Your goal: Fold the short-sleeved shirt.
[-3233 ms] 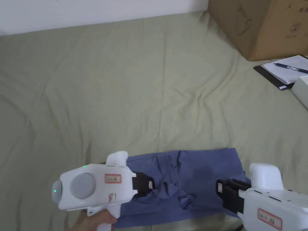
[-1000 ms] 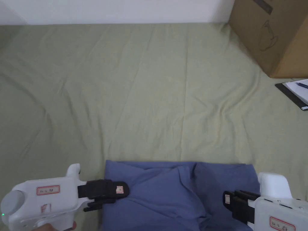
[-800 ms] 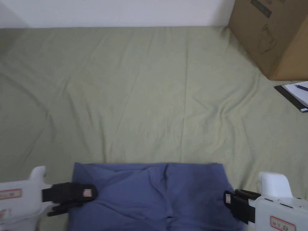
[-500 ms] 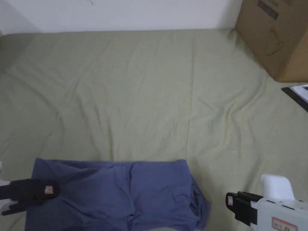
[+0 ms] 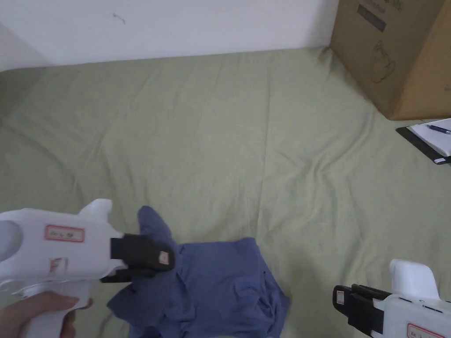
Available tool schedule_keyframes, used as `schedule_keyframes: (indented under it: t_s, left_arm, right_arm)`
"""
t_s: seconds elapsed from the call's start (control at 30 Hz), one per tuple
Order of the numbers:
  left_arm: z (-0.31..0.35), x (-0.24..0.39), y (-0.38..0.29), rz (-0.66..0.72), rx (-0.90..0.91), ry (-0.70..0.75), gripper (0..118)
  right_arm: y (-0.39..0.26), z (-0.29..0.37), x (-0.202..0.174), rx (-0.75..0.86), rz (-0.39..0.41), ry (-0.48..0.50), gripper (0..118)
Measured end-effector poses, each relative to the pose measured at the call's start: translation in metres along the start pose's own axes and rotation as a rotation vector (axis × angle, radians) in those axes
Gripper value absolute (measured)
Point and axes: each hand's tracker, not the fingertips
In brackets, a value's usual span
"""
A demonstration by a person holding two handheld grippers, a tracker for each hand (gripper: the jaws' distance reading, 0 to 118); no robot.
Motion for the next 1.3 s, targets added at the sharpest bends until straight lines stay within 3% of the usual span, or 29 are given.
schedule_keyframes:
  t_s: [0.23,0.3,0.33,0.4,0.47,0.6,0.7,0.73,0.8,0.83,0.93,1.07,1.3]
  left_arm:
    - [-0.087,0.035,0.008,0.064,-0.115,-0.003,8]
    - [-0.105,0.043,0.006,0.039,-0.152,-0.021,13]
    - [-0.111,0.045,0.006,0.023,-0.156,-0.023,24]
    - [-0.121,0.050,0.010,-0.001,-0.165,-0.045,71]
    - [-0.117,0.048,0.011,0.016,-0.167,-0.053,100]
    - [-0.093,0.035,0.016,0.056,-0.086,-0.032,101]
    - [-0.070,0.016,0.016,0.093,-0.034,0.015,95]
    - [-0.062,0.008,0.014,0.110,-0.002,0.008,82]
    - [-0.045,-0.006,0.008,0.129,0.049,0.001,17]
    - [-0.040,-0.013,0.005,0.144,0.078,0.007,0]
    - [-0.033,-0.026,-0.006,0.155,0.089,0.057,0]
    - [-0.042,-0.023,-0.017,0.105,0.089,0.012,0]
    - [-0.115,-0.007,-0.022,0.057,-0.033,-0.006,0]
  right_arm:
    - [-0.002,0.009,0.019,0.009,-0.017,-0.025,0]
    - [-0.003,0.010,0.025,0.010,-0.039,-0.022,0]
    - [-0.004,0.011,0.028,0.010,-0.043,-0.025,0]
    - [-0.005,0.011,0.032,0.006,-0.057,-0.039,0]
    - [-0.007,0.014,0.036,0.005,-0.072,-0.037,0]
    - [-0.006,0.015,0.039,0.009,-0.089,-0.028,0]
    - [-0.006,0.012,0.038,0.004,-0.083,-0.031,0]
    - [-0.006,0.011,0.037,0.003,-0.084,-0.028,0]
    - [-0.007,0.010,0.034,-0.002,-0.080,-0.020,0]
    - [-0.008,0.009,0.033,-0.003,-0.075,-0.019,0]
    - [-0.009,0.005,0.030,-0.014,-0.064,-0.013,0]
    - [-0.010,0.002,0.026,-0.025,-0.054,-0.012,0]
    - [-0.010,0.004,0.024,-0.028,-0.039,-0.019,0]
